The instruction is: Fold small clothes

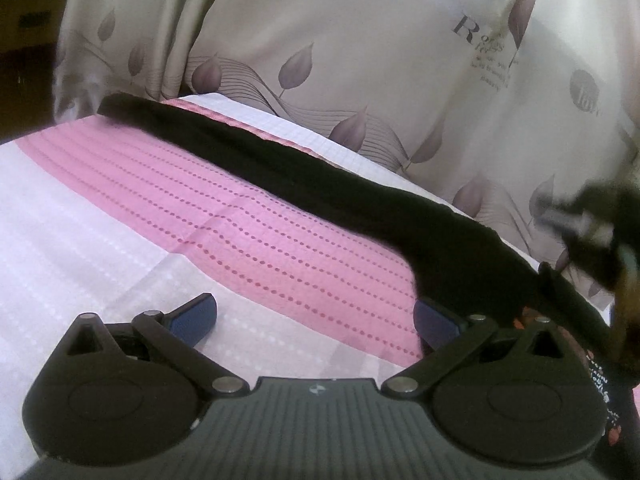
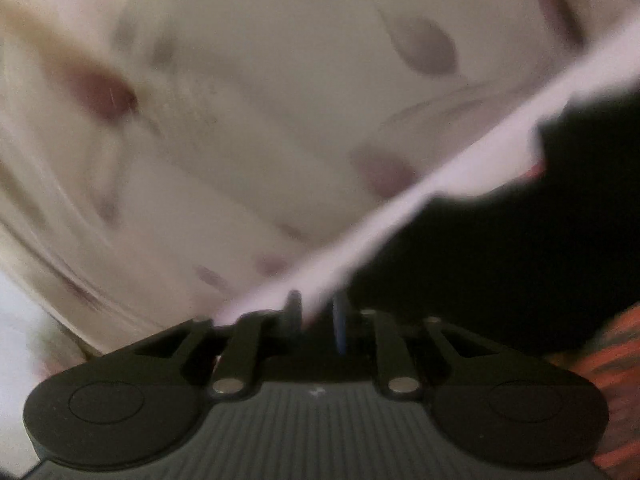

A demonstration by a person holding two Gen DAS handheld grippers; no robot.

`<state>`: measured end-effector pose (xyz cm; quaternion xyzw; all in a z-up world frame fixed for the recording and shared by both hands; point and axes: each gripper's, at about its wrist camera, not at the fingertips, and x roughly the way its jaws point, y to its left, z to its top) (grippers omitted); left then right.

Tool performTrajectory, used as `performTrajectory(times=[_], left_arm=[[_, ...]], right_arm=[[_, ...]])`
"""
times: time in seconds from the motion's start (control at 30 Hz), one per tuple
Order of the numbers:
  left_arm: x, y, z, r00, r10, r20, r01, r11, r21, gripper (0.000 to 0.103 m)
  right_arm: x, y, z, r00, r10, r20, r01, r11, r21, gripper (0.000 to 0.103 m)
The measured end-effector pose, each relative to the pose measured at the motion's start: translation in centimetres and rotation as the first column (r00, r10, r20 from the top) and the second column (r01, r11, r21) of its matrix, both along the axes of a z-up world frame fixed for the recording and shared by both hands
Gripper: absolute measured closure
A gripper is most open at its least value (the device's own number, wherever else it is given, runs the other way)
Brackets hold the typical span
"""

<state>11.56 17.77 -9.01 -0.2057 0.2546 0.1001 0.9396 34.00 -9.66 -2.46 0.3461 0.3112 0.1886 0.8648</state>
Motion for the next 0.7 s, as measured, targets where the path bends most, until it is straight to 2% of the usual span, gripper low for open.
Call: performTrajectory(times=[0.03,0.07,0.1,0.17,0.23,0.27,0.33,0.37,0.47,0.57,0.6,0.63,0.7], left_arm=[[0.0,-0.1,0.0,1.0,0.0,-0.002,0.0,1.0,0.003,0.0],[0.0,-0.2,0.0,1.0,-0.001,-0.004,0.001,1.0,0.005,0.0],[-0.1,-0.2,0.0,1.0,-0.002,-0.004,0.002,1.0,0.006,0.0],[-0.1,-0.2,0.0,1.0,-0.004,-0.004,0.004,1.0,0.006,0.0],[-0.1,-0.2,0.0,1.0,-0.009,-0.004,0.009,1.0,0.006,0.0],[-0.1,-0.2,0.0,1.0,-0.01,-0.006,0.01,1.0,0.009,0.0],[0.1,-0.5,0.0,1.0,-0.013,-0.011,0.013,1.0,0.016,0.0],[0.1,-0.5,0.0,1.0,-0.014,-0.013,0.014,1.0,0.018,0.0],[0.2,-0.4,0.0,1.0,-0.015,-0.014,0.015,1.0,0.018,0.0],[0.2,-0.4,0.0,1.0,-0.015,-0.012,0.015,1.0,0.015,0.0],[0.2,-0.4,0.0,1.0,-0.016,-0.013,0.016,1.0,0.017,0.0],[0.2,-0.4,0.0,1.0,-0.016,-0.014,0.016,1.0,0.019,0.0],[0.2,-0.4,-0.1,1.0,-0.014,-0.02,0.014,1.0,0.024,0.0]], right_arm=[[-0.7,-0.2,0.1,1.0,-0.01,0.025,0.013,0.99,-0.139,0.075],[-1.7,-1.0,0.1,0.999,-0.017,0.052,0.029,0.966,-0.257,0.063],[-2.8,-2.3,-0.1,0.997,-0.017,0.077,0.043,0.935,-0.353,0.04],[-4.6,-4.5,-0.7,0.993,-0.007,0.115,0.065,0.86,-0.506,0.011],[-5.4,-6.3,-1.3,0.991,-0.006,0.132,0.085,0.791,-0.606,0.011],[-5.5,-6.9,-1.5,0.992,0.005,0.128,0.078,0.77,-0.634,0.011],[-5.4,-7.3,-1.8,0.991,0.031,0.133,0.064,0.753,-0.655,0.013],[-5.1,-6.9,-1.9,0.988,0.049,0.147,0.064,0.731,-0.68,0.013],[-3.1,-4.3,-2.5,0.979,0.13,0.16,0.045,0.621,-0.783,0.013],[-1.0,-2.3,-3.3,0.975,0.172,0.139,0.023,0.545,-0.838,0.015],[-0.1,-2.0,-3.7,0.978,0.163,0.127,0.024,0.521,-0.853,0.031],[0.5,-2.1,-3.9,0.981,0.155,0.115,0.02,0.514,-0.858,0.042],[1.9,-2.4,-4.2,0.987,0.132,0.097,0.011,0.535,-0.845,0.054]])
